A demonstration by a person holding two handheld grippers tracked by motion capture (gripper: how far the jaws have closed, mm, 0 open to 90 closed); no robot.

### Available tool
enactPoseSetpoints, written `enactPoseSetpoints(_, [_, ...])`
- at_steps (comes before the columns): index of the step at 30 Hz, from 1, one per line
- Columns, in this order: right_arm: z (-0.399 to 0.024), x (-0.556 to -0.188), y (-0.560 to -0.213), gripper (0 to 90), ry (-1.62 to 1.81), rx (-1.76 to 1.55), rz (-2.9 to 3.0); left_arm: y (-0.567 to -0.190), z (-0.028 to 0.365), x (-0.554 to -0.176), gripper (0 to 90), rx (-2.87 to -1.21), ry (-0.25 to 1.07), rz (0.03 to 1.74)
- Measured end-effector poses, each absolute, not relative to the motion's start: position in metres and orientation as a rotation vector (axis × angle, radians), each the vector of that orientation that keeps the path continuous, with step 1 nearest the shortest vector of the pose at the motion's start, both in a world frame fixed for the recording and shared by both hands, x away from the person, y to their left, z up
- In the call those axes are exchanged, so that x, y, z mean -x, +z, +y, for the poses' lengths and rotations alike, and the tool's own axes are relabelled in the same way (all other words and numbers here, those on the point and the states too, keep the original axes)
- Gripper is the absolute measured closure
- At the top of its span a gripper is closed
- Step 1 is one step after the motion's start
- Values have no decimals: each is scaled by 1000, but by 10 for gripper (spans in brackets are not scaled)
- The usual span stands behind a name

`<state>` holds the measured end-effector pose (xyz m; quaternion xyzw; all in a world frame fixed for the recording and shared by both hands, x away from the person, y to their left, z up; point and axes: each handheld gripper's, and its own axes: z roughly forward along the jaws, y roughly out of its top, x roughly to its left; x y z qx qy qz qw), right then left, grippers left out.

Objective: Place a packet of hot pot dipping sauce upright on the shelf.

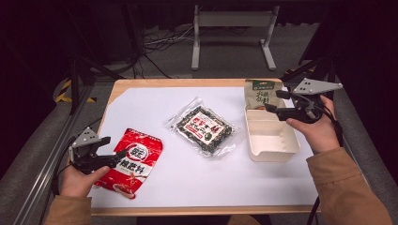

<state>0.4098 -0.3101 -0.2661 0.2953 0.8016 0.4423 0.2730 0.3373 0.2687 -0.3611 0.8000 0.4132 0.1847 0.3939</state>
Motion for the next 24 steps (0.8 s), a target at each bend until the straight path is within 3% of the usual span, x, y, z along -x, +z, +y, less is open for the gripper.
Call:
enactPoseSetpoints(12, [-281,-374,-299,365,1336,-784,2235,-352,272,-334,226,-2050,443,1055])
enactPoseSetpoints(24, [-258,-365,-331,375,1343,-808,2300,-343,278,-330,231,-2004,386,1101])
